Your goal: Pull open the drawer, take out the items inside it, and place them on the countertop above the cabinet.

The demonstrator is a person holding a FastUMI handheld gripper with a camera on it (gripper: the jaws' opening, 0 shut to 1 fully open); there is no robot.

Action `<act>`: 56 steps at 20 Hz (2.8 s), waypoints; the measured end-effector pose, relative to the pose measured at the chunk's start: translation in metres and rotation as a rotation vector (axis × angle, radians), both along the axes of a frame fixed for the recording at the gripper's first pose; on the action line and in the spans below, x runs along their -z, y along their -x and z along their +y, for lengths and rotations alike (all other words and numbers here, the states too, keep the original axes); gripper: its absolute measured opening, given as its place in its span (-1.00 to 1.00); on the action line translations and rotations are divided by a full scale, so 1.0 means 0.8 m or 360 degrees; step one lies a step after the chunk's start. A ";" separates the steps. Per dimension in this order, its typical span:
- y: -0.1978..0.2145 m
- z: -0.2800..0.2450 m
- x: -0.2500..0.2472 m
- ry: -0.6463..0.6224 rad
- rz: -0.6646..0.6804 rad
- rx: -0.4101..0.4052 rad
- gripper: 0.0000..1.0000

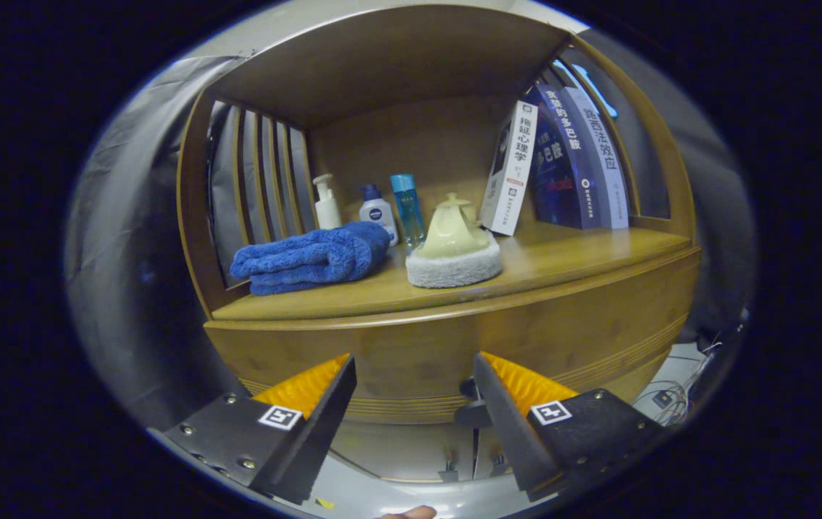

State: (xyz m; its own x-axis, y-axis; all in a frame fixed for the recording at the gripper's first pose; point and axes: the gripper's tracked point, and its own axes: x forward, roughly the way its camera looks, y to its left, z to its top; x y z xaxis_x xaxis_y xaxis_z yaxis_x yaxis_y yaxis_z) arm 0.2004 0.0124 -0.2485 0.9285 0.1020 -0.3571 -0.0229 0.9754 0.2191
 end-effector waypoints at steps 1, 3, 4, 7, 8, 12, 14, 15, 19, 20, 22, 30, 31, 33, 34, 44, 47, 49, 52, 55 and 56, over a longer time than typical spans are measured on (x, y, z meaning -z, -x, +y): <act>-0.002 0.001 -0.002 -0.0006 -0.0012 0.0003 0.98; -0.001 0.001 -0.001 -0.0018 -0.0013 0.0001 0.98; -0.001 0.001 -0.001 -0.0022 -0.0009 0.0001 0.98; -0.001 0.003 -0.001 0.0002 0.0018 -0.0002 0.99; 0.000 0.008 -0.004 0.0009 0.0017 -0.0015 0.99; 0.007 0.015 -0.022 0.0048 -0.0039 0.0002 0.99; 0.015 0.020 -0.025 0.0033 -0.0042 0.0014 0.99; 0.019 0.020 -0.027 0.0035 -0.0046 0.0020 0.99; 0.031 0.021 -0.031 0.0039 -0.0051 0.0039 0.99; 0.032 0.021 -0.033 0.0041 -0.0057 0.0045 0.99; 0.036 0.020 -0.041 0.0052 -0.0078 0.0055 0.99; 0.061 0.020 -0.095 0.0159 -0.0184 0.0056 0.99; 0.068 0.020 -0.107 0.0187 -0.0199 0.0049 0.99; 0.081 0.020 -0.135 0.0227 -0.0253 0.0054 0.99; 0.090 0.018 -0.148 0.0243 -0.0273 0.0065 0.99; 0.179 -0.014 -0.223 0.0331 -0.0366 0.0229 0.99; 0.203 -0.016 -0.230 0.0331 -0.0375 0.0242 0.98; 0.218 -0.012 -0.233 0.0353 -0.0371 0.0221 0.99; 0.232 -0.017 -0.238 0.0412 -0.0354 0.0221 0.99; 0.237 -0.020 -0.244 0.0430 -0.0348 0.0234 0.99; 0.240 -0.023 -0.247 0.0443 -0.0341 0.0244 0.99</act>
